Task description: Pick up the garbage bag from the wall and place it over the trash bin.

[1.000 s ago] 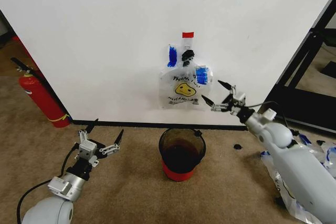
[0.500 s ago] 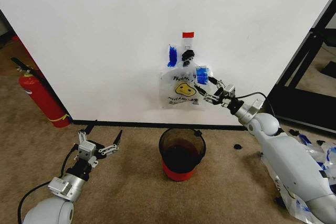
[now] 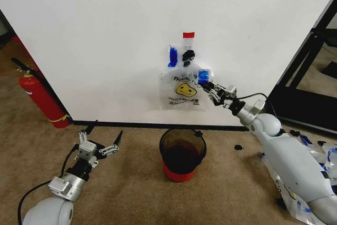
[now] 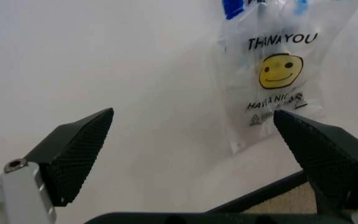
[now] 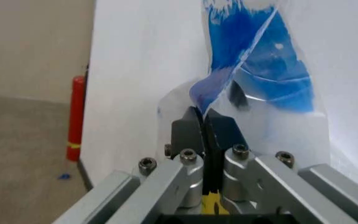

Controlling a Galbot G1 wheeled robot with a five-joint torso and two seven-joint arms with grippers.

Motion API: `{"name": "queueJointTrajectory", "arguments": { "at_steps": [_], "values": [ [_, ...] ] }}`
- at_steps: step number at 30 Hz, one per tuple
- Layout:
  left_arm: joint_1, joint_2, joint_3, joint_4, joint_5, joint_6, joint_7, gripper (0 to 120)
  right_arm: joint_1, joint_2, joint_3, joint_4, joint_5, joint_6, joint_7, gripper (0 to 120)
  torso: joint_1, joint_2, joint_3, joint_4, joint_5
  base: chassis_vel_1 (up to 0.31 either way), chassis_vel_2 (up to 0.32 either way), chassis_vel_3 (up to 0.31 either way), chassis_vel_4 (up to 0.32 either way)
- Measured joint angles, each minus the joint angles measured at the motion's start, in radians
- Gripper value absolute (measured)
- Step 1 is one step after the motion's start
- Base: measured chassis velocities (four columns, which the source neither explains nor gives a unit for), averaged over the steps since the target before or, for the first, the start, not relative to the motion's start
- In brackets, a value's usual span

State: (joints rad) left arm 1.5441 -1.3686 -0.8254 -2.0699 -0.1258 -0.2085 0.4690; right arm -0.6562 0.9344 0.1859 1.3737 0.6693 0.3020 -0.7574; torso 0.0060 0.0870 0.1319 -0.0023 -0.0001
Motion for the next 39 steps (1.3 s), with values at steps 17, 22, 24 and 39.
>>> {"name": "queueJointTrajectory", "arguments": {
  "at_steps": [17,22,24,39],
  "values": [
    [-0.026,0.022,0.01,0.038,-0.005,-0.008,-0.003,100,-0.069,-0.082,0.166,-0.068,0.006,-0.078,-0.379,0,0.0,0.0,0.0,-0.0001,0.0002,0.0,0.0,0.0,0.0],
    [-0.072,0.06,0.037,0.068,-0.034,-0.031,-0.018,100,-0.103,-0.081,0.185,-0.073,0.021,-0.076,-0.393,0,0.0,0.0,0.0,0.0004,0.0,0.0,0.0,0.0,0.0],
    [-0.115,0.104,0.06,0.093,-0.073,-0.059,-0.033,100,-0.124,-0.081,0.191,-0.073,0.027,-0.073,-0.398,0,0.0,0.0,0.0,0.0001,0.0,0.0,0.0,0.0,0.0],
    [-0.49,0.453,0.414,0.211,-0.523,0.029,-0.02,100,-0.158,-0.074,0.158,-0.064,0.072,-0.019,-0.285,0,0.0,0.0,0.0,-0.0003,-0.0001,0.0,0.0,0.0,0.0]
  ]
}}
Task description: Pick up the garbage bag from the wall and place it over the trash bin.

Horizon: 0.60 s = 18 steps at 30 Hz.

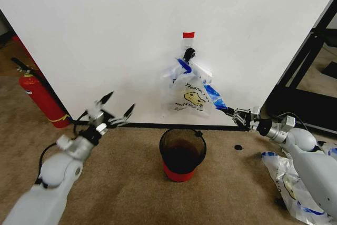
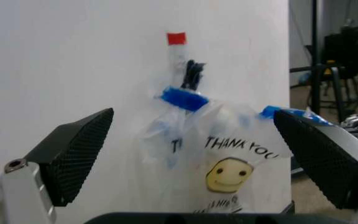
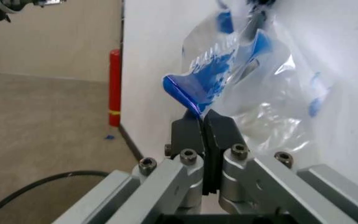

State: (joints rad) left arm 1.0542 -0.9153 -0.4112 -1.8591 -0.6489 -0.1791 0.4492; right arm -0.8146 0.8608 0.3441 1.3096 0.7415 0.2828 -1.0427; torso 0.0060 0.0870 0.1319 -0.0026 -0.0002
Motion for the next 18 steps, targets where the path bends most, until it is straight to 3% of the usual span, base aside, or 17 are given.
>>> {"name": "queueJointTrajectory", "arguments": {
  "at_steps": [4,5,12,18],
  "values": [
    [-0.153,0.046,0.157,0.052,-0.064,0.029,0.021,100,0.007,0.015,-0.022,0.004,0.012,0.018,0.053,0,0.0,0.0,0.0,0.0007,-0.0003,0.0,0.0,0.0,0.0],
    [-0.153,0.046,0.157,0.052,-0.064,0.029,0.021,100,0.007,0.015,-0.022,0.004,0.012,0.018,0.053,0,0.0,0.0,0.0,0.0007,-0.0003,0.0,0.0,0.0,0.0],
    [-0.411,0.018,0.397,0.204,-0.179,0.16,0.004,100,0.006,0.023,-0.027,0.019,0.004,0.022,0.075,0,0.0,0.0,0.0,0.0001,0.0005,0.0,0.0,0.0,0.0],
    [-0.545,0.0,0.473,0.241,-0.316,0.289,-0.02,98,-0.005,0.016,-0.023,0.041,0.002,0.022,0.076,0,0.0,0.0,0.0,0.0004,0.0005,0.0,0.0,0.0,0.0]
  ]
}}
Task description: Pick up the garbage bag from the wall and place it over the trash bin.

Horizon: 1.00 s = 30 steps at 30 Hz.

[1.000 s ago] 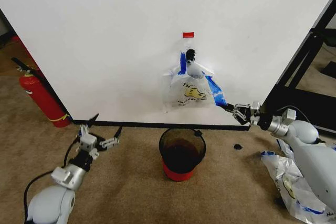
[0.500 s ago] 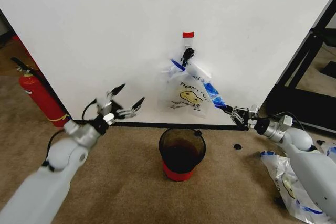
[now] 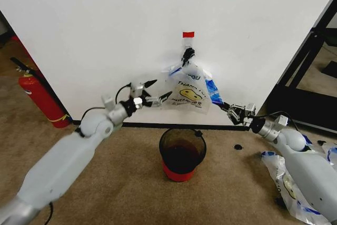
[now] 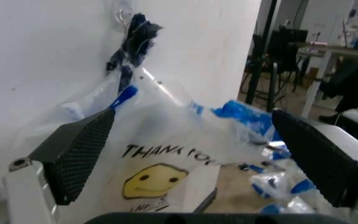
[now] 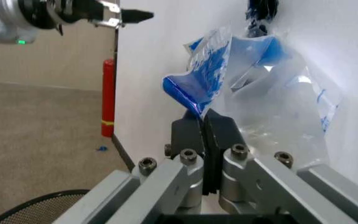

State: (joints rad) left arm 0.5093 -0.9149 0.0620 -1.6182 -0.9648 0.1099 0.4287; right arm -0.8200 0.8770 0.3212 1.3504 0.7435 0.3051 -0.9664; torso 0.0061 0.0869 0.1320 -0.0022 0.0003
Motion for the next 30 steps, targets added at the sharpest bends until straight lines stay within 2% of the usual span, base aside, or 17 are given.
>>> {"name": "queueJointTrajectory", "arguments": {
  "at_steps": [3,7,9,11,13,16,17,20,23,25,26,30],
  "values": [
    [-0.021,-0.01,0.008,-0.005,-0.037,0.045,-0.024,100,-0.003,-0.001,0.005,0.002,-0.001,0.0,0.0,0,0.0,0.0,0.0,-0.0001,-0.0003,0.0,0.0,0.0,0.0],
    [-0.043,-0.057,0.009,-0.056,-0.112,0.196,-0.156,100,-0.007,-0.001,0.015,0.002,-0.002,0.004,0.0,0,0.0,0.0,0.0,-0.0002,-0.0002,0.0,0.0,0.0,0.0],
    [-0.046,-0.078,0.011,-0.092,-0.113,0.268,-0.275,100,-0.008,-0.002,0.016,0.003,-0.002,0.005,-0.002,0,0.0,0.0,0.0,0.0,-0.0001,0.0,0.0,0.0,0.0],
    [-0.047,-0.083,0.012,-0.101,-0.114,0.286,-0.308,100,-0.009,-0.003,0.016,0.005,-0.003,0.005,-0.002,0,0.0,0.0,0.0,0.0001,-0.0001,0.0,0.0,0.0,0.0],
    [-0.051,-0.115,0.024,-0.156,-0.125,0.362,-0.483,100,-0.015,-0.008,0.019,0.017,-0.003,0.006,-0.003,0,0.0,0.0,0.0,0.0,-0.0003,0.0,0.0,0.0,0.0],
    [-0.065,-0.157,0.046,-0.204,-0.134,0.41,-0.685,100,-0.024,-0.013,0.021,0.034,-0.003,0.007,-0.004,0,0.0,0.0,0.0,-0.0002,-0.0002,0.0,0.0,0.0,0.0],
    [-0.065,-0.157,0.046,-0.204,-0.134,0.41,-0.685,100,-0.024,-0.013,0.021,0.034,-0.003,0.007,-0.004,0,0.0,0.0,0.0,-0.0002,-0.0002,0.0,0.0,0.0,0.0],
    [-0.1,-0.201,0.077,-0.232,-0.158,0.432,-0.865,100,-0.032,-0.013,0.021,0.047,-0.006,0.008,-0.004,0,0.0,0.0,0.0,-0.0001,-0.0002,0.0,0.0,0.0,0.0],
    [-0.133,-0.228,0.12,-0.248,-0.235,0.427,-1.04,100,-0.034,-0.006,0.018,0.049,-0.014,0.011,-0.004,0,0.0,0.0,0.0,-0.0002,0.0001,0.0,0.0,0.0,0.0],
    [-0.15,-0.241,0.17,-0.247,-0.286,0.387,-1.151,100,-0.034,-0.002,0.015,0.049,-0.018,0.014,-0.004,0,0.0,0.0,0.0,0.0,-0.0002,0.0,0.0,0.0,0.0],
    [-0.15,-0.241,0.17,-0.247,-0.286,0.387,-1.151,100,-0.034,-0.002,0.015,0.049,-0.018,0.014,-0.004,0,0.0,0.0,0.0,0.0,-0.0002,0.0,0.0,0.0,0.0],
    [-0.168,-0.276,0.237,-0.235,-0.383,0.288,-1.299,98,-0.026,0.005,0.009,0.049,-0.026,0.015,-0.005,0,0.0,0.0,0.0,-0.0002,-0.0003,0.0,0.0,0.0,0.0]
  ]
}}
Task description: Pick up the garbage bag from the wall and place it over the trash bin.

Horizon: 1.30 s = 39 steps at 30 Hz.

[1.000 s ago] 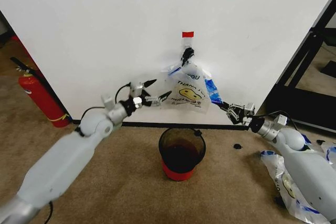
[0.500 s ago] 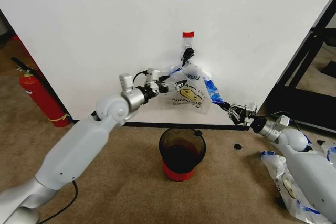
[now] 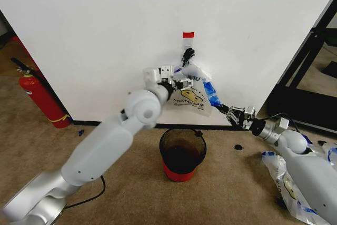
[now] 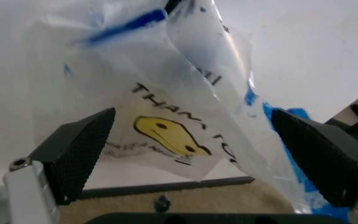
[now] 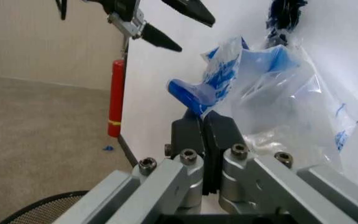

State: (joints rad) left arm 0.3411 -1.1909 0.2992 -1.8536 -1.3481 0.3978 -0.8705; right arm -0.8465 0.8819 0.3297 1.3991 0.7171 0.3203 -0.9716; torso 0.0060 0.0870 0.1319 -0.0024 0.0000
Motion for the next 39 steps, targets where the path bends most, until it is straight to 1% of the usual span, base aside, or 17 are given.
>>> {"name": "queueJointTrajectory", "arguments": {
  "at_steps": [3,6,9,10,13,20,24,25,26,27,31,32,33,39],
  "values": [
    [0.0,-0.008,0.005,0.004,-0.016,-0.027,-0.007,98,0.001,0.002,-0.003,0.0,-0.003,0.001,0.0,0,0.0,0.0,0.0,0.0,0.0001,0.0,0.0,0.0,0.0],
    [-0.011,-0.028,0.01,0.047,-0.006,-0.051,0.006,96,-0.001,0.004,-0.007,0.0,-0.009,0.003,-0.003,0,0.0,0.0,0.0,0.0003,0.0,0.0,0.0,0.0,0.0],
    [-0.037,-0.054,-0.01,0.099,0.001,-0.055,0.023,95,-0.005,0.003,-0.007,0.003,-0.011,0.004,-0.004,0,0.0,0.0,0.0,0.0,0.0001,0.0,0.0,0.0,0.0],
    [-0.037,-0.054,-0.01,0.099,0.001,-0.055,0.023,95,-0.005,0.003,-0.007,0.003,-0.011,0.004,-0.004,0,0.0,0.0,0.0,0.0,0.0001,0.0,0.0,0.0,0.0],
    [-0.067,-0.067,-0.023,0.141,0.003,-0.049,0.041,94,-0.007,-0.003,-0.004,0.005,-0.011,0.004,-0.004,0,0.0,0.0,0.0,0.0,0.0,0.0,0.0,0.0,0.0],
    [-0.073,-0.072,0.006,0.226,0.055,-0.038,0.062,93,-0.005,-0.007,0.001,0.011,-0.009,0.004,-0.003,0,0.0,0.0,0.0,0.0001,0.0001,0.0,0.0,0.0,0.0],
    [-0.058,-0.078,0.004,0.247,0.075,-0.046,0.07,77,-0.005,-0.007,0.003,0.017,-0.008,0.004,-0.001,0,0.0,0.0,0.0,0.0001,-0.0001,0.0,0.0,0.0,0.0],
    [-0.058,-0.078,0.004,0.247,0.075,-0.046,0.07,77,-0.005,-0.007,0.003,0.017,-0.008,0.004,-0.001,0,0.0,0.0,0.0,0.0001,-0.0001,0.0,0.0,0.0,0.0],
    [-0.055,-0.077,0.001,0.246,0.078,-0.048,0.073,71,-0.006,-0.007,0.004,0.019,-0.008,0.004,-0.001,0,0.0,0.0,0.0,0.0001,-0.0001,0.0,0.0,0.0,0.0],
    [-0.052,-0.074,-0.001,0.243,0.081,-0.048,0.076,68,-0.008,-0.007,0.005,0.019,-0.008,0.004,0.0,0,0.0,0.0,0.0,0.0001,-0.0001,0.0,0.0,0.0,0.0],
    [-0.039,-0.053,-0.002,0.226,0.112,-0.047,0.107,50,-0.014,-0.008,0.008,0.02,-0.008,0.004,0.0,0,0.0,0.0,0.0,0.0002,0.0,0.0,0.0,0.0,0.0],
    [-0.039,-0.053,-0.002,0.226,0.112,-0.047,0.107,50,-0.014,-0.008,0.008,0.02,-0.008,0.004,0.0,0,0.0,0.0,0.0,0.0002,0.0,0.0,0.0,0.0,0.0],
    [-0.036,-0.051,-0.002,0.224,0.117,-0.047,0.112,47,-0.015,-0.008,0.008,0.02,-0.009,0.004,0.0,0,0.0,0.0,0.0,0.0002,0.0,0.0,0.0,0.0,0.0],
    [-0.007,-0.035,-0.003,0.193,0.135,-0.048,0.135,22,-0.016,-0.01,0.011,0.02,-0.009,0.004,0.001,0,0.0,0.0,0.0,0.0001,-0.0001,0.0,0.0,0.0,0.0]
  ]
}}
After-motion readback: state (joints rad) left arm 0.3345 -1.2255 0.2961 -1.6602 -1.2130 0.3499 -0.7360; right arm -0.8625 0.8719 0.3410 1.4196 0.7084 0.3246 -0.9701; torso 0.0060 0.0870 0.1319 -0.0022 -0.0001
